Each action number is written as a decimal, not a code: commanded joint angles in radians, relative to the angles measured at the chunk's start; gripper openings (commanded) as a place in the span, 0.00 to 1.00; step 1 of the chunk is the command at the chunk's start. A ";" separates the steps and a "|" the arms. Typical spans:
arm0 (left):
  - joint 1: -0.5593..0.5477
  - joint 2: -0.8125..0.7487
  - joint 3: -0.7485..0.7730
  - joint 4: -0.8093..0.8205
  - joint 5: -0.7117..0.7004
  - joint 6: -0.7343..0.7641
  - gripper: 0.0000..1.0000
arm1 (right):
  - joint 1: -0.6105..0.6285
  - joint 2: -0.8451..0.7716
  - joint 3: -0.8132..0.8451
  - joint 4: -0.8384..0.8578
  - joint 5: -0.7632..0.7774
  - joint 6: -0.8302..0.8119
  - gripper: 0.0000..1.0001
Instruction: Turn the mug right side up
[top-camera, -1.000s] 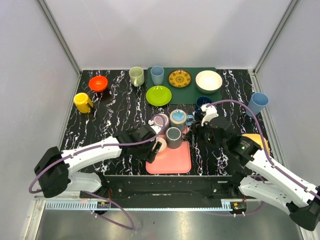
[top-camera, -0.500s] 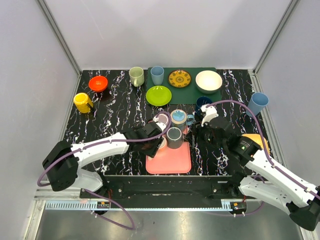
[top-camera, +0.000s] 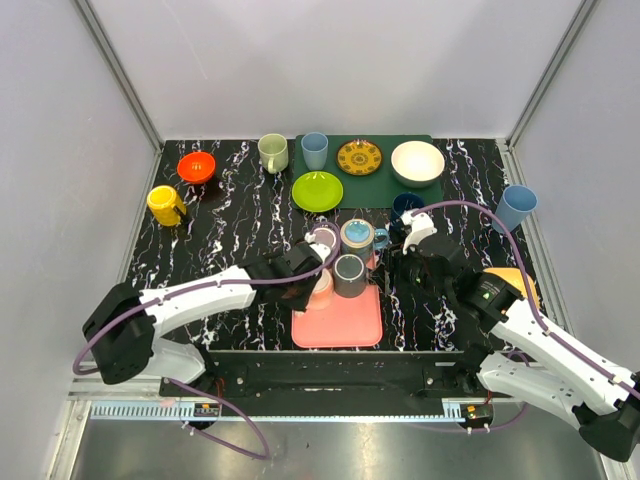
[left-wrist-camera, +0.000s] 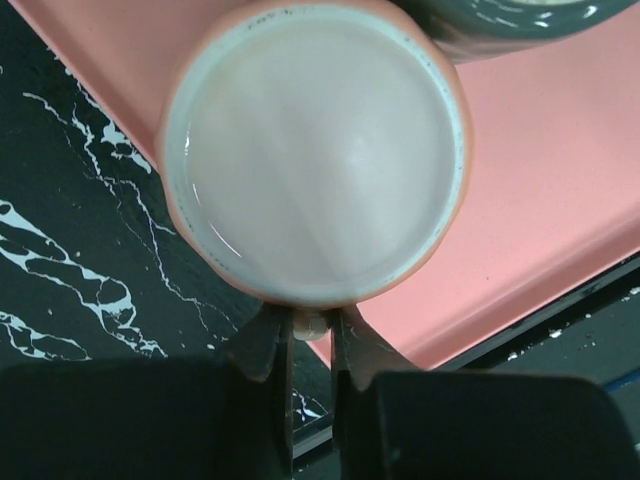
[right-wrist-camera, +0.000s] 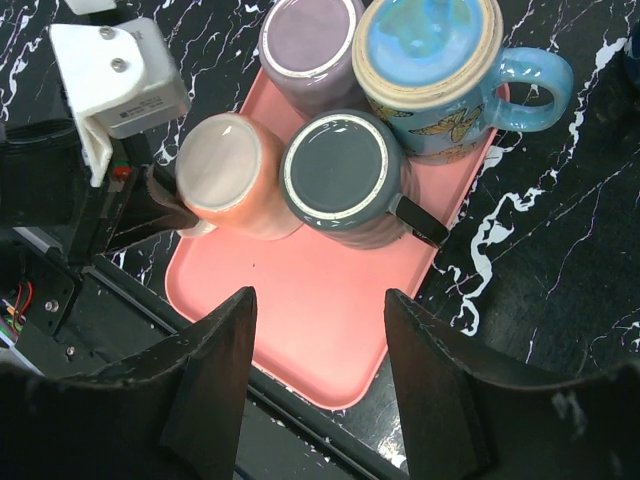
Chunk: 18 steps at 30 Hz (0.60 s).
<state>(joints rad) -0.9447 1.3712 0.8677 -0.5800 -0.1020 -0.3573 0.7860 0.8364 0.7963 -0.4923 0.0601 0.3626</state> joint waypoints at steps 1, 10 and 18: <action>0.001 -0.124 -0.009 0.030 -0.005 -0.037 0.00 | -0.001 -0.005 0.026 0.008 -0.022 -0.002 0.60; 0.001 -0.480 0.062 -0.084 -0.054 -0.126 0.00 | -0.002 -0.045 0.024 0.101 -0.127 0.126 0.61; 0.006 -0.813 -0.099 0.372 -0.047 -0.233 0.00 | -0.001 -0.090 0.004 0.421 -0.458 0.332 0.75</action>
<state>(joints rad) -0.9443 0.6708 0.8314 -0.6067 -0.1280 -0.5091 0.7853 0.7120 0.7612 -0.2867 -0.1730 0.5694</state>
